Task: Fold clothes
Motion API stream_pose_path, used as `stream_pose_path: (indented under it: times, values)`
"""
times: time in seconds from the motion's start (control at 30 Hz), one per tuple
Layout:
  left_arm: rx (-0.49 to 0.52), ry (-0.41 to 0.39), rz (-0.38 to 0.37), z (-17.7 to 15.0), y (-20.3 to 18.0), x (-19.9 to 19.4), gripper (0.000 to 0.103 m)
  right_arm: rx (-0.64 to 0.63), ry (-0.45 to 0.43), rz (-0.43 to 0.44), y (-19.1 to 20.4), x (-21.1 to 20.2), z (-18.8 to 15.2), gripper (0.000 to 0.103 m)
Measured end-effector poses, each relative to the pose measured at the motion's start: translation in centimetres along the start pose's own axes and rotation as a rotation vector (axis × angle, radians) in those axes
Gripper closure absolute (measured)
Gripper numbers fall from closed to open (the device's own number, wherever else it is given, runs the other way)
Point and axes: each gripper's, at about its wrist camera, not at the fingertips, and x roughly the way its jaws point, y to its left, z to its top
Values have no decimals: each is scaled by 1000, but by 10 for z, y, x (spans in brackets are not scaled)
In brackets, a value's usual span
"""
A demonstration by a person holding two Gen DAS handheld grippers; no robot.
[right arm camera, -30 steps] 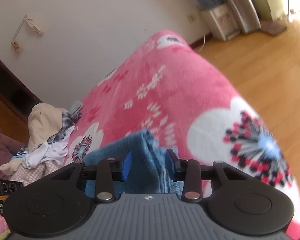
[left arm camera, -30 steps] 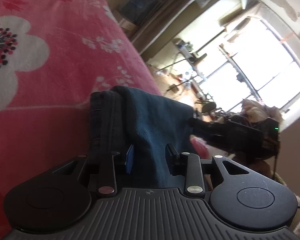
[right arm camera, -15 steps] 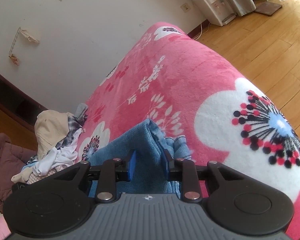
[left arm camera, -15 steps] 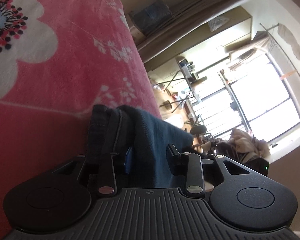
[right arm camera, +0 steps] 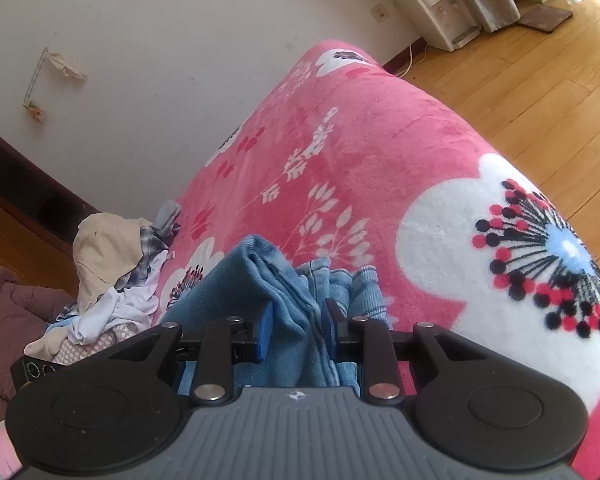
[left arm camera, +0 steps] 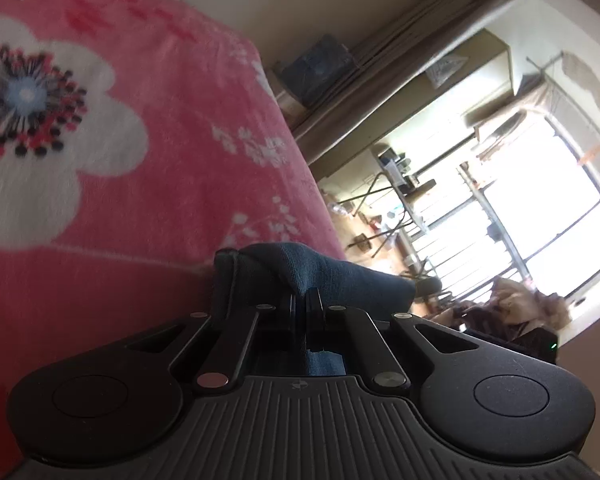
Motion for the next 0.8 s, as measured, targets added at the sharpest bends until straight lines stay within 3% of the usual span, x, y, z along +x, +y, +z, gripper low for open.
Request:
stream_pose_path:
  times: [0.3, 0.47, 0.57, 0.8]
  values:
    - [-32, 42, -29, -4, -2, 6, 98, 52, 7, 57, -15, -2, 3, 74]
    - [-37, 100, -46, -9, -6, 11, 65, 65, 19, 53, -19, 1, 1, 73]
    - [-26, 164, -44, -16, -11, 18, 57, 76, 20, 59, -22, 0, -3, 73]
    - [-19, 233, -34, -30, -20, 26, 56, 98, 22, 89, -31, -5, -13, 73]
